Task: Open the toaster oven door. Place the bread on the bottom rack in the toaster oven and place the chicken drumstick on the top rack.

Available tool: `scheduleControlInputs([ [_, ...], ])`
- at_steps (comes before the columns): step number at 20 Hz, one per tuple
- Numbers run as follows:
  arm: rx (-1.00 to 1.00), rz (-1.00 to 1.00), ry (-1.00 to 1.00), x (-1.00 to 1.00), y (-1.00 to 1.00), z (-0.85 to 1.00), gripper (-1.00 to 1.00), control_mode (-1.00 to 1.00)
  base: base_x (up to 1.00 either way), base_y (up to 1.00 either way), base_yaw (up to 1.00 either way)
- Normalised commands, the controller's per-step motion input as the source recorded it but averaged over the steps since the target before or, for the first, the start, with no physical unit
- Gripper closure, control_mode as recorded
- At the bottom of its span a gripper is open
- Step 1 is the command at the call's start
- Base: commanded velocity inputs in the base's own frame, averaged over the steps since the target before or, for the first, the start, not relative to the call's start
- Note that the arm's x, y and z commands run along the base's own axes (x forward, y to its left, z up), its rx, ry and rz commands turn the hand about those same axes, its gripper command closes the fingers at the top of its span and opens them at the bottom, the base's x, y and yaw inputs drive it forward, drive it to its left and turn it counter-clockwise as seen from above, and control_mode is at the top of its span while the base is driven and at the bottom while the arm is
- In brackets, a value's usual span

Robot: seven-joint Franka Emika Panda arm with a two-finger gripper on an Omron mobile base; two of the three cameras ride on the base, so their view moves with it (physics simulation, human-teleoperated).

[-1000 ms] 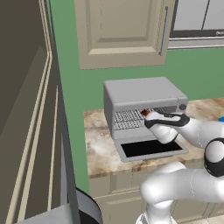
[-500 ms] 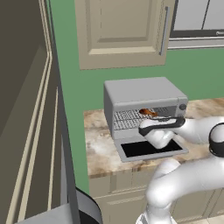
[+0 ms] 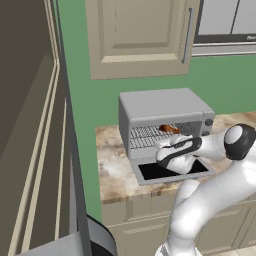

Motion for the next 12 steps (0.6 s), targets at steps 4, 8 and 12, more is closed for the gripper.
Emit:
scheduleControlInputs([
  [4,-0.02,-0.03,0.34,0.37,0.00,0.00,-1.00,-1.00,0.00,0.00,0.00],
  [8,-0.16,-0.06,0.55,0.14,0.00,-0.03,-1.00,-1.00,0.00,0.00,0.00],
  [12,-0.25,-0.07,0.77,0.05,-0.12,-0.17,-1.00,-1.00,0.00,0.00,0.00],
])
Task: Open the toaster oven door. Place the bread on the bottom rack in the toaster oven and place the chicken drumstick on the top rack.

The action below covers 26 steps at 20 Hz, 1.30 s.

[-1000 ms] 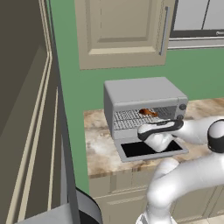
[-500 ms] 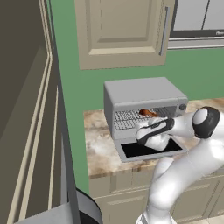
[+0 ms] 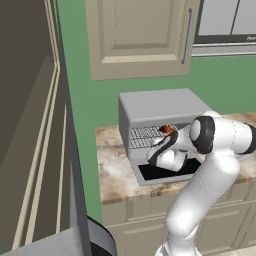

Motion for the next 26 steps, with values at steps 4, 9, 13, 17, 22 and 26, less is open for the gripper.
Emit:
scheduleControlInputs([
  [4,-0.25,-0.05,0.86,-0.01,-0.23,-0.17,-1.00,-1.00,0.00,0.00,0.00],
  [9,-0.26,0.00,0.87,-0.48,-0.31,-0.17,-1.00,-1.00,0.00,0.00,0.00],
  [13,-0.25,0.00,0.87,-0.83,-0.39,-0.30,-1.00,-1.00,0.00,0.00,0.00],
  [17,-0.25,0.00,0.86,-0.95,-0.48,-0.48,-1.00,-1.00,0.00,0.00,0.00],
  [22,-0.20,0.00,0.81,-1.00,-0.54,-0.56,-1.00,-1.00,0.00,0.00,0.00],
  [26,-0.10,0.00,0.71,-1.00,-0.58,-0.33,-1.00,-1.00,0.00,0.00,0.00],
])
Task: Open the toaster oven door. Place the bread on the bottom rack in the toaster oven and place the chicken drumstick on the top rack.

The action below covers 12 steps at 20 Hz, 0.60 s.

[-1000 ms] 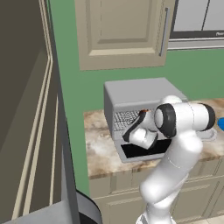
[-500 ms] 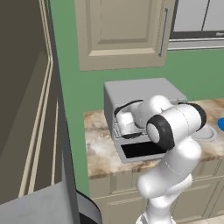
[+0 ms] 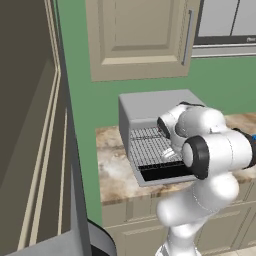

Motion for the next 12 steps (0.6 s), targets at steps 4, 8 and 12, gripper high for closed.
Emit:
scheduleControlInputs([
  [4,-0.01,0.00,0.43,-1.00,-0.49,0.08,-1.00,-1.00,0.00,0.00,0.00],
  [8,0.00,-0.05,0.19,-0.65,-0.35,0.83,-1.00,-1.00,0.00,0.00,0.00],
  [12,-0.02,-0.22,0.16,-0.09,-0.43,1.00,-1.00,-1.00,0.00,0.00,0.00],
])
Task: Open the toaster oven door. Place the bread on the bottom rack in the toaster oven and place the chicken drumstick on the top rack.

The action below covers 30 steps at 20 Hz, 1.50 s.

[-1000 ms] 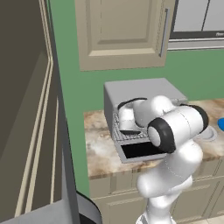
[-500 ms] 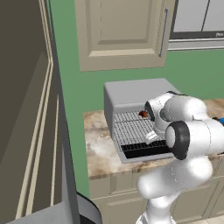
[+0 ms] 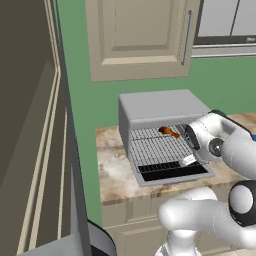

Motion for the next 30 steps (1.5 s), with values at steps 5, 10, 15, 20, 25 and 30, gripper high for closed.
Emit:
scheduleControlInputs([
  [5,-0.08,-0.32,0.06,0.00,-0.37,1.00,-1.00,-1.00,0.00,0.00,0.00],
  [10,-0.05,-0.29,0.00,0.00,-0.56,1.00,-1.00,-1.00,0.00,0.00,0.00],
  [15,0.00,-0.30,0.00,-0.01,-0.75,1.00,-1.00,-1.00,0.00,0.00,0.00],
  [20,0.02,-0.22,0.00,-0.18,-0.97,0.88,-1.00,-1.00,0.00,0.00,0.00],
  [25,0.10,-0.10,-0.03,-0.28,-1.00,0.50,-1.00,-1.00,0.00,0.00,0.00],
  [30,0.24,0.00,-0.21,-0.30,-1.00,-0.05,-1.00,-1.00,0.00,0.00,0.00],
])
